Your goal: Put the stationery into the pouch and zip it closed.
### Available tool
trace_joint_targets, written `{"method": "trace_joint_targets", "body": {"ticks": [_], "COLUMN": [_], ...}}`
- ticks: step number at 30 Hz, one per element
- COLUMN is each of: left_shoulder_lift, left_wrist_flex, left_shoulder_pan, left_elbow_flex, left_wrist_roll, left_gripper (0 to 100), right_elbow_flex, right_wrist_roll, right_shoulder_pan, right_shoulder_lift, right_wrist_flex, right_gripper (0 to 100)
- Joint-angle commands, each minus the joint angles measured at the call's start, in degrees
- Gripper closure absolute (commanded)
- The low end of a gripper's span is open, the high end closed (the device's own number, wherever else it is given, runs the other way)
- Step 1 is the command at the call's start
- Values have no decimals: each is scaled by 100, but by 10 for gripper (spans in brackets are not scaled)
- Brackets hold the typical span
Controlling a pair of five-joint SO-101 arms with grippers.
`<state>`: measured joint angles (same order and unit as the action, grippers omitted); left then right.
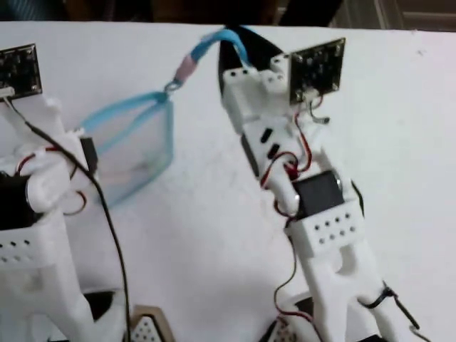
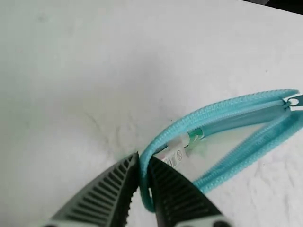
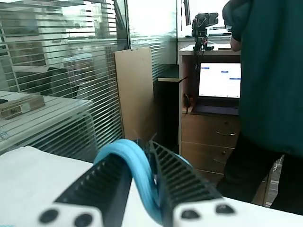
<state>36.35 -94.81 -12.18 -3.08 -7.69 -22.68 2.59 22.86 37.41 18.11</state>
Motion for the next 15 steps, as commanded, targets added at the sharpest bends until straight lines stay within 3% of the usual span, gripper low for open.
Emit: {"method": "trace_joint_targets", "body": {"ticks": [1, 8, 15], "left_shoulder_lift": [-110, -110, -110], "left_wrist_flex": [18, 18, 18], "left_shoulder_pan": [-31, -31, -31], "left_elbow_flex": [88, 97, 114], "left_wrist_roll": [9, 9, 9], "left_gripper": [977, 977, 977], "right_elbow_flex": [193, 264, 1055], "right_wrist_roll": [-53, -18, 0], "right_shoulder_pan": [-295, -848, -840], "right_shoulder_lift": [207, 277, 268], "right_wrist_flex": [-119, -769, -884], "right_gripper": [981, 981, 981]}}
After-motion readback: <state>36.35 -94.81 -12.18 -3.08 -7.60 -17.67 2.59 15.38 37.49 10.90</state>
